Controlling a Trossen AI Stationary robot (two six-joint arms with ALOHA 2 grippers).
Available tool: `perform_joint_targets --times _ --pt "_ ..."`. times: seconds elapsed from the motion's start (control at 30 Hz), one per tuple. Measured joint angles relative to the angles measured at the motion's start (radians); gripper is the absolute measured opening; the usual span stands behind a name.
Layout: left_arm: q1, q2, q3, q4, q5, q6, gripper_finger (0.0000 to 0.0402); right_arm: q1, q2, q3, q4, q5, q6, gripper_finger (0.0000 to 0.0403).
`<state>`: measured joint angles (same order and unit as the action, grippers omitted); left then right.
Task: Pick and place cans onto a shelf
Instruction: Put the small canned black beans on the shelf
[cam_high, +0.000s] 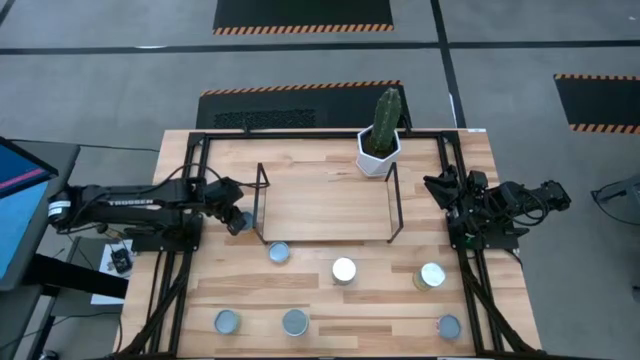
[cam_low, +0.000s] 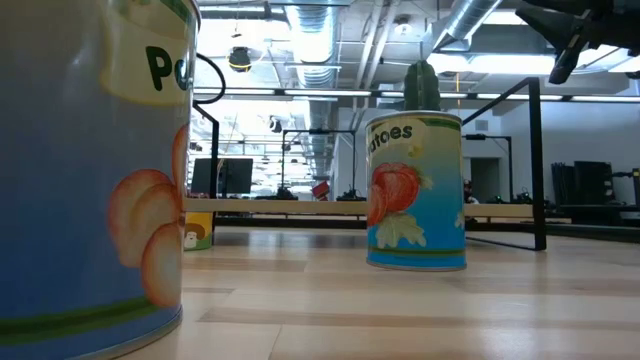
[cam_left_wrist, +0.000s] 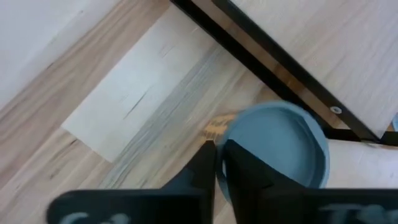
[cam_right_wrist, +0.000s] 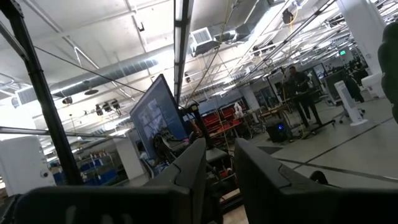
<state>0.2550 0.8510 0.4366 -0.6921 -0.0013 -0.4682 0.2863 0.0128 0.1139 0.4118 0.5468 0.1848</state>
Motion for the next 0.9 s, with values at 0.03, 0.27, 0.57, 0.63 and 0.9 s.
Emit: perform_joint_targets --times 0.03,0.27,0.57,0.63,0.9 --pt "0.0 -0.005 -0.001 -0.003 -0.002 0.0 0.0009 0.0 0.0 0.0 0.0 0.0 0.0 0.0111" --pt "0.0 -0.067 -0.002 0.0 -0.004 -0.012 0.0002 0.0 0.0 0.0 0.0 0.0 0.0 0.0111" --pt "0.0 -0.134 0.11 -0.229 -0.073 -0.093 0.0001 0.0 0.0 0.0 0.0 0.0 0.0 0.0111" --pt "0.0 -0.138 0.175 -0.291 -0.101 -0.11 0.0 0.0 0.0 0.0 0.0 0.0 0.0 0.0111" --pt "0.0 -0.126 0.508 -0.533 -0.368 -0.155 0.0 0.0 0.0 0.0 0.0 0.0 0.0 0.0111"
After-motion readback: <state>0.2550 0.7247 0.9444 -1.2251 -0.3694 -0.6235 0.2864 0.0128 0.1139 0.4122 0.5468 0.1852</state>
